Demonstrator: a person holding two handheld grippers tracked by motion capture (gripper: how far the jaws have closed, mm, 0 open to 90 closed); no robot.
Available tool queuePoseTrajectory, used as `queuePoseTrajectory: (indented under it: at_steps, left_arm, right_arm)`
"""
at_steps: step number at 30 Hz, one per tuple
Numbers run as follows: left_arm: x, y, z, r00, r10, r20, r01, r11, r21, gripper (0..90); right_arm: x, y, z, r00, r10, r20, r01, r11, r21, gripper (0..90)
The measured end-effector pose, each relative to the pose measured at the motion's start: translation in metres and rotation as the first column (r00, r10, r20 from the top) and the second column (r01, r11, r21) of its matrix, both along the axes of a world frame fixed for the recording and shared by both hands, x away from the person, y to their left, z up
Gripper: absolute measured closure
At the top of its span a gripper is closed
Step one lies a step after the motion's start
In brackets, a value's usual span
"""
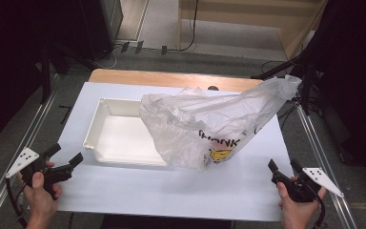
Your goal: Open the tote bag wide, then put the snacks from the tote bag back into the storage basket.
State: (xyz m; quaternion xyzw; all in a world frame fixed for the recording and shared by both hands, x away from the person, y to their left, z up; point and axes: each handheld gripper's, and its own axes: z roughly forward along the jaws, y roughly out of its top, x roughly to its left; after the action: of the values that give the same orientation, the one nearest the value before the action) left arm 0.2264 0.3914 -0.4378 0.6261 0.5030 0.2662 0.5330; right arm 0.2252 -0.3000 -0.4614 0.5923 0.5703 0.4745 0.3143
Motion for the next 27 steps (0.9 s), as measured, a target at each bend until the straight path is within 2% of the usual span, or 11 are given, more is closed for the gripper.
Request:
queuePoseTrajectory:
  at_steps: [2, 4, 6, 8, 11, 13, 15, 18, 22, 23, 27]
  left_arm:
    - [-0.002, -0.005, 0.005, 0.9999, -0.011, 0.013, 0.011, 0.9999, -0.006, 0.0]
    - [-0.002, -0.011, 0.009, 0.9997, -0.015, 0.02, 0.015, 0.9998, -0.011, 0.0]
    - [-0.002, -0.018, 0.012, 0.9994, -0.026, 0.023, 0.026, 0.9996, 0.013, 0.0]
    - [-0.002, -0.025, 0.013, 0.9991, -0.036, 0.021, 0.035, 0.9987, 0.037, 0.0]
    - [-0.002, -0.031, 0.016, 0.9987, -0.048, 0.014, 0.048, 0.9984, 0.029, 0.0]
    - [-0.001, -0.043, 0.022, 0.9976, -0.066, 0.021, 0.065, 0.9972, 0.036, 0.0]
    - [-0.001, -0.047, 0.025, 0.9966, -0.079, 0.024, 0.078, 0.9961, 0.04, 0.0]
    - [0.002, -0.067, 0.035, 0.9907, -0.133, 0.029, 0.132, 0.9906, 0.035, 0.0]
    - [0.008, -0.082, 0.041, 0.9851, -0.169, 0.031, 0.168, 0.985, 0.042, 0.0]
    - [0.014, -0.09, 0.046, 0.9813, -0.189, 0.039, 0.187, 0.9816, 0.038, 0.0]
    - [0.024, -0.107, 0.054, 0.9722, -0.23, 0.045, 0.228, 0.9729, 0.037, 0.0]
  right_arm:
    - [-0.001, 0.004, 0.006, 1.0, 0.007, 0.006, -0.007, 0.9996, -0.027, 16.5]
    - [0.0, 0.009, 0.01, 0.9998, 0.014, 0.013, -0.014, 0.9994, -0.031, 15.5]
    - [0.001, 0.014, 0.016, 0.9996, 0.019, 0.02, -0.018, 0.9993, -0.034, 15.3]
    - [0.003, 0.02, 0.024, 0.9989, 0.029, 0.036, -0.029, 0.9994, -0.016, 15.1]
    - [0.008, 0.03, 0.035, 0.9954, 0.073, 0.062, -0.072, 0.9974, -0.005, 15.1]
    - [0.011, 0.038, 0.042, 0.9919, 0.108, 0.067, -0.108, 0.9942, -0.002, 14.5]
    - [0.013, 0.042, 0.045, 0.9908, 0.115, 0.071, -0.115, 0.9934, -0.002, 14.4]
    - [0.017, 0.055, 0.059, 0.9877, 0.132, 0.084, -0.132, 0.9912, -0.007, 14.2]
    - [0.02, 0.062, 0.067, 0.9824, 0.158, 0.099, -0.158, 0.9874, -0.007, 11.6]
    - [0.024, 0.065, 0.071, 0.9787, 0.182, 0.096, -0.182, 0.9832, -0.001, 10.8]
    - [0.033, 0.071, 0.079, 0.9794, 0.181, 0.09, -0.183, 0.983, 0.016, 10.4]
